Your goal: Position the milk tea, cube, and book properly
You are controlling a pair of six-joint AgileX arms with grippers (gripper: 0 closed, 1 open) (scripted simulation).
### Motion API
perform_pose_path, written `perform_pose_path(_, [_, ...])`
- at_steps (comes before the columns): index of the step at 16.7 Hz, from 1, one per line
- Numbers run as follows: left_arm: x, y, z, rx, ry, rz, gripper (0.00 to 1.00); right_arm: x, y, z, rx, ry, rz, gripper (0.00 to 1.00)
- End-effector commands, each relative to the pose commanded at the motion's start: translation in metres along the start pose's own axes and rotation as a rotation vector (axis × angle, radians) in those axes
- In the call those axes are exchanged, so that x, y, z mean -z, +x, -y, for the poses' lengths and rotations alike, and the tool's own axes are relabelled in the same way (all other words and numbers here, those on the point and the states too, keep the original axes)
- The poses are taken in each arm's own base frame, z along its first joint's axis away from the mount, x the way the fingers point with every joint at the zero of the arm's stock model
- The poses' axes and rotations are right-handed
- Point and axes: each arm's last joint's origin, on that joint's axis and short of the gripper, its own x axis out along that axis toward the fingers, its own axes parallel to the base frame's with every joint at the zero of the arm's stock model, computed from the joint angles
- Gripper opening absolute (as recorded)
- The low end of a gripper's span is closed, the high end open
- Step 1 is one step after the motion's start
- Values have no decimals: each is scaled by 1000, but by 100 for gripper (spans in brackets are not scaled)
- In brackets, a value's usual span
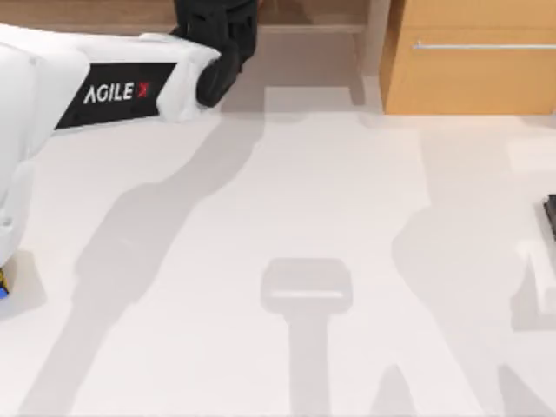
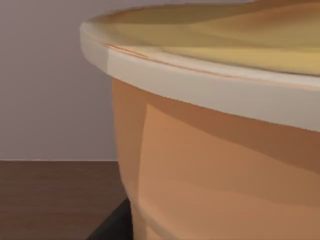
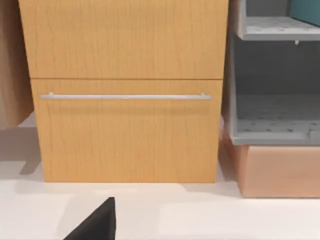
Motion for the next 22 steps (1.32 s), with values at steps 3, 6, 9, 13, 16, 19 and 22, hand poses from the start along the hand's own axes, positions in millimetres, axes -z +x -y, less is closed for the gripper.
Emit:
perform_pose_path(3, [0,0,0,0,0,0,32,0,0,0,0,0,0,100])
perform_pose_path(6, [0,0,0,0,0,0,10,0,0,0,0,0,0,100])
perform_pose_path(9, [0,0,0,0,0,0,0,0,0,0,0,0,0,100])
perform_pose_path(13, [0,0,0,0,0,0,0,0,0,0,0,0,0,100])
perform_pose_path(16, [-1,-1,2,3,1,2,0,0,0,0,0,0,0,100])
perform_pose_path(19, [-3,-8,2,3,0,4,0,0,0,0,0,0,0,100])
perform_pose_path(22, [-6,-24,3,3,2,0,0,0,0,0,0,0,0,100])
